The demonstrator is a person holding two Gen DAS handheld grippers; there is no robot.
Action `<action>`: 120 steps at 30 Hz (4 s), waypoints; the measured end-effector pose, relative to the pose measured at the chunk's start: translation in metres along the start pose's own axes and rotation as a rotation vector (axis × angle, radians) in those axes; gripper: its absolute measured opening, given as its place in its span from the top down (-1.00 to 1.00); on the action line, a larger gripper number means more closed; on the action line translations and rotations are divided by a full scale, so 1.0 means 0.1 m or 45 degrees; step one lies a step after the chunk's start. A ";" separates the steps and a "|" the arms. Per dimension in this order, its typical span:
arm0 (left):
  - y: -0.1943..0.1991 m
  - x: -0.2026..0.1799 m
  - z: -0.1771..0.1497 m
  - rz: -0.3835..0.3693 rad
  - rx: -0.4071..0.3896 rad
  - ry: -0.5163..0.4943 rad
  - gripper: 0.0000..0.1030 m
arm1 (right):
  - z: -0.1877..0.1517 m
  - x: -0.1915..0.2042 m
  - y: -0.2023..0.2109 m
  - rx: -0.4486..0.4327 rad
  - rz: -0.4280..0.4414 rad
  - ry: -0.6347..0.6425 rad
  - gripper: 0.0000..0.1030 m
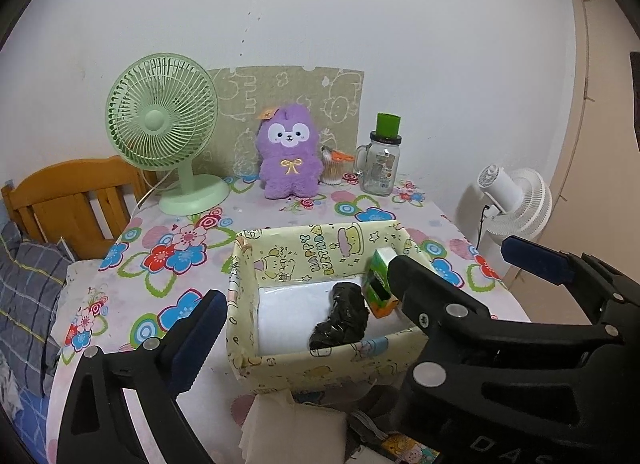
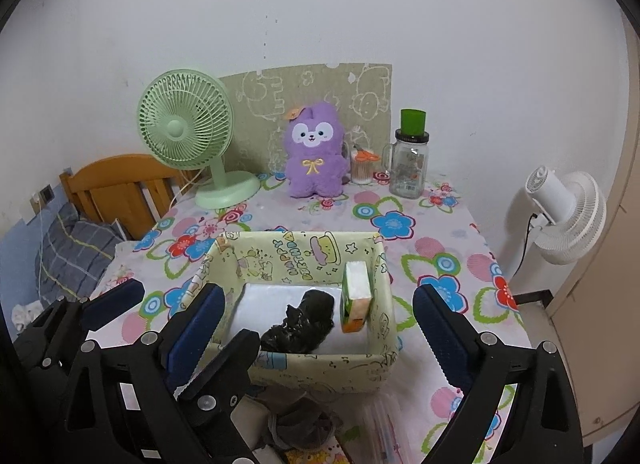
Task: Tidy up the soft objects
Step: 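Lift both open tools out of the box and back toward the remaining items, then grasp the grey drawstring pouch with the right tool while the left tool grasps the white towel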
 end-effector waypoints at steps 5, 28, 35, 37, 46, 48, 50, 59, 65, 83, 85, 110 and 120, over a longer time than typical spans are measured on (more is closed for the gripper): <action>0.08 -0.03 -0.04 -0.020 -0.012 -0.005 -0.92 | -0.05 0.00 0.11 -0.015 -0.007 0.001 -0.88; 0.46 -0.16 -0.32 -0.053 -0.083 -0.022 -0.91 | -0.32 0.09 0.54 -0.077 0.003 0.047 -0.88; 0.52 -0.17 -0.44 -0.044 -0.071 -0.023 -0.89 | -0.45 0.14 0.57 -0.064 0.012 0.040 -0.88; 0.52 -0.17 -0.48 -0.039 -0.068 -0.025 -0.88 | -0.50 0.14 0.57 -0.056 0.018 0.038 -0.88; 0.48 -0.16 -0.68 -0.052 -0.043 -0.019 -0.87 | -0.68 0.16 0.54 -0.037 0.029 0.049 -0.88; 0.47 -0.16 -0.71 -0.054 -0.034 -0.021 -0.87 | -0.72 0.16 0.53 -0.028 0.033 0.044 -0.88; 0.46 -0.16 -0.75 -0.058 -0.029 -0.024 -0.87 | -0.76 0.15 0.52 -0.020 0.038 0.039 -0.88; 0.37 -0.15 -0.93 -0.083 0.002 -0.019 -0.83 | -0.95 0.15 0.41 0.022 0.034 0.028 -0.87; 0.26 -0.08 -1.01 -0.081 0.046 -0.002 -0.80 | -1.03 0.16 0.28 0.064 0.035 0.023 -0.83; -0.11 0.10 -1.15 -0.053 0.176 0.021 -0.51 | -1.15 0.21 -0.19 0.217 0.032 -0.001 -0.67; -0.15 0.11 -1.16 -0.051 0.190 0.021 -0.49 | -1.16 0.21 -0.24 0.233 0.031 -0.001 -0.66; -0.42 0.16 -1.18 -0.026 0.244 0.007 -0.48 | -1.20 0.11 -0.58 0.332 0.026 -0.095 -0.11; -0.38 0.10 -1.17 -0.046 0.228 -0.014 0.07 | -1.19 0.12 -0.56 0.323 0.029 -0.100 -0.06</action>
Point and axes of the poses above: each gripper's, at about its wrist camera, not at the fingertips, and y roughly against the way its jaws point, x to its left, z to its top, the point moved 1 cm from there along -y, roughly the way its jaws point, and after that the axes turned 1 degree about -y, right-handed, at the moved point
